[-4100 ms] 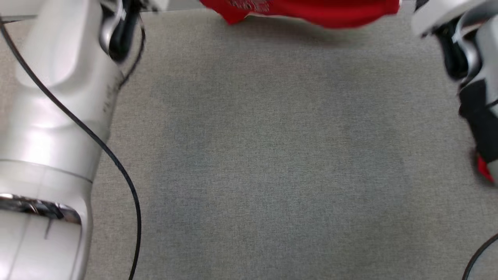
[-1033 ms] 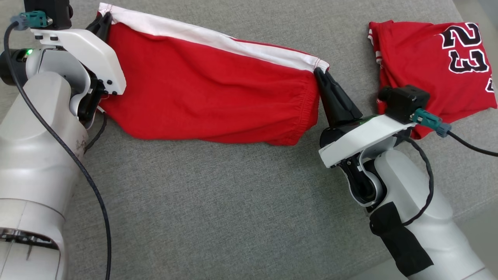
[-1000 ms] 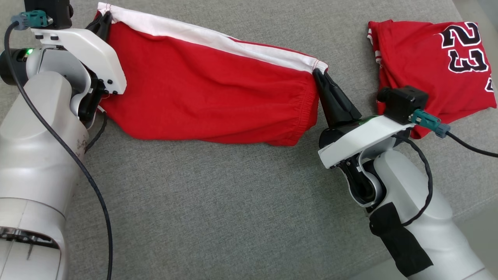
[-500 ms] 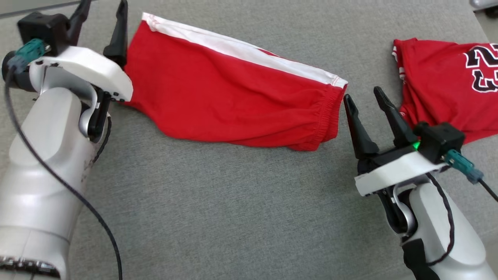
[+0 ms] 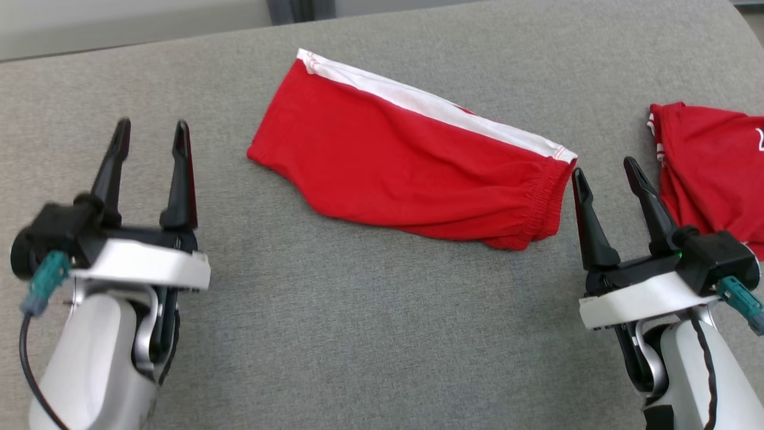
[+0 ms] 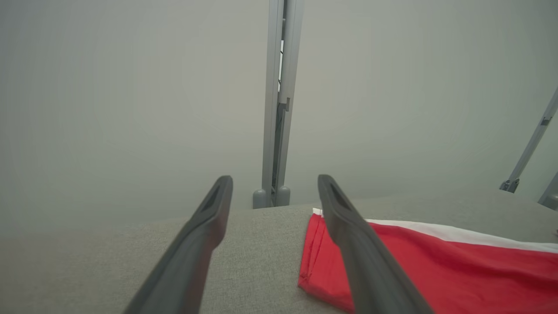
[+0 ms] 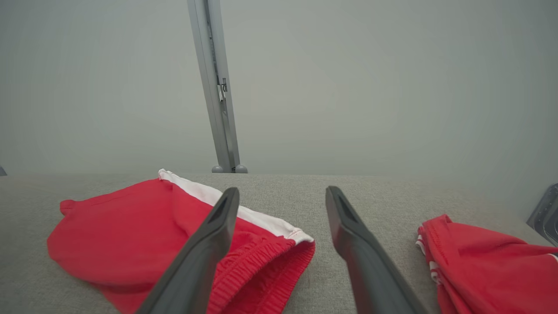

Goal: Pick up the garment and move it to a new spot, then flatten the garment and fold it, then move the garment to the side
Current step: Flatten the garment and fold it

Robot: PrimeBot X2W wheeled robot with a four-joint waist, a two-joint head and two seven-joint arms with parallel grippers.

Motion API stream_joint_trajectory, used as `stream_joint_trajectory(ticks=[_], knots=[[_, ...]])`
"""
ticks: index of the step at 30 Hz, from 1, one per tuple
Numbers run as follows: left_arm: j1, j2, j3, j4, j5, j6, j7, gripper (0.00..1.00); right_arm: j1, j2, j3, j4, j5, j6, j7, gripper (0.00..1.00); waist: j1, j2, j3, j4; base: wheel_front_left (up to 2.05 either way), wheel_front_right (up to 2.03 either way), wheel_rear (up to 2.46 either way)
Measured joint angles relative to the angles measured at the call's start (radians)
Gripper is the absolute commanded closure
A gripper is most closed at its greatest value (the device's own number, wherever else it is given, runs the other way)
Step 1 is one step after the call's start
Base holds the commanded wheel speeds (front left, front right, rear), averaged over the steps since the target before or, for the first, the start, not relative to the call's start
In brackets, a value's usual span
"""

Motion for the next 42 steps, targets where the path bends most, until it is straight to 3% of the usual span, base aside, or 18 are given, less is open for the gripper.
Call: stream_joint_trajectory(ticks=[10, 17, 35, 42], knots=[[0.255, -0.008, 0.027, -0.126, 0.039, 0.033, 0.002, 0.0, 0.079, 0.005, -0.043, 0.012, -0.043, 0.0, 0.0, 0.0, 0.0, 0.0, -0.078, 0.031, 0.0, 0.0, 0.0], [0.324, -0.012, 0.013, -0.147, 0.044, 0.058, 0.024, 0.0, 0.145, 0.008, -0.065, 0.014, -0.041, 0.0, 0.0, 0.0, 0.0, 0.0, -0.119, 0.044, 0.0, 0.0, 0.0], [0.331, -0.003, -0.005, -0.183, 0.042, 0.081, 0.071, 0.0, 0.155, 0.015, -0.062, -0.008, -0.018, 0.0, 0.0, 0.0, 0.0, 0.0, -0.119, 0.028, 0.0, 0.0, 0.0], [0.14, 0.001, -0.077, -0.103, 0.045, 0.014, 0.191, 0.0, 0.132, 0.017, -0.035, -0.005, -0.005, 0.0, 0.0, 0.0, 0.0, 0.0, -0.1, -0.011, 0.0, 0.0, 0.0]])
